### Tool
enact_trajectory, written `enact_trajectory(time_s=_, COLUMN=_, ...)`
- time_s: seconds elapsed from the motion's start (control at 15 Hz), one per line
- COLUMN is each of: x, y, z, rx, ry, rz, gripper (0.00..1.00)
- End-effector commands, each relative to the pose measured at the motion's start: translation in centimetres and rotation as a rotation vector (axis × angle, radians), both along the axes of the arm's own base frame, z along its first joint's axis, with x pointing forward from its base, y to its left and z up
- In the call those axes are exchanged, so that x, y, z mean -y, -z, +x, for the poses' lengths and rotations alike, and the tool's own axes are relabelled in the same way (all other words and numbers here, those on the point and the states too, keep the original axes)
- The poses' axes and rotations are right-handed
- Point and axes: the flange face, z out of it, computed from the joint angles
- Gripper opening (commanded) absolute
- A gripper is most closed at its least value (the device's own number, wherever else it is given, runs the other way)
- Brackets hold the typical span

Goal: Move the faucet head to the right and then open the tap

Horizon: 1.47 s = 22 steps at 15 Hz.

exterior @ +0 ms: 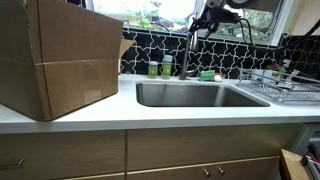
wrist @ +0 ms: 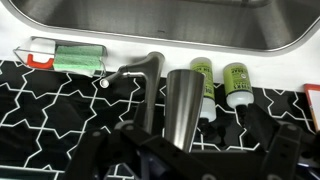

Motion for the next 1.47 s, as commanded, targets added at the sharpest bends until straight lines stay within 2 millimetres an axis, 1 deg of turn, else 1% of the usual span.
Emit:
enact_trajectory(time_s=0.0, x=0.9, y=0.4, z=1.3, rx=0.068, ry=0.043, rz=0.000, gripper=1.00)
enact_trajectory(time_s=0.27, x=2.2, y=1.1, z=1.7, rx=0.110, ry=0.088, rz=-0.007, gripper=1.00)
enact_trajectory(time_s=0.4, x=3.1, y=1.5, z=1.6, rx=0.123, ry=0.122, rz=-0.004, gripper=1.00)
enact_trajectory(time_s=0.67, x=4.2, y=2.1, z=1.2, rx=0.119, ry=0.152, rz=0.009, gripper=1.00)
enact_trajectory(time_s=0.93, x=5.0, y=2.2, z=0.1, rx=0.091, ry=0.165, rz=0.012, gripper=1.00)
enact_trajectory(time_s=1.2, x=5.4, y=2.4, z=-1.1, rx=0.068, ry=0.163, rz=0.006, gripper=1.00)
enact_trajectory(time_s=1.4, x=5.9, y=2.5, z=-2.5, rx=0.047, ry=0.163, rz=0.005, gripper=1.00)
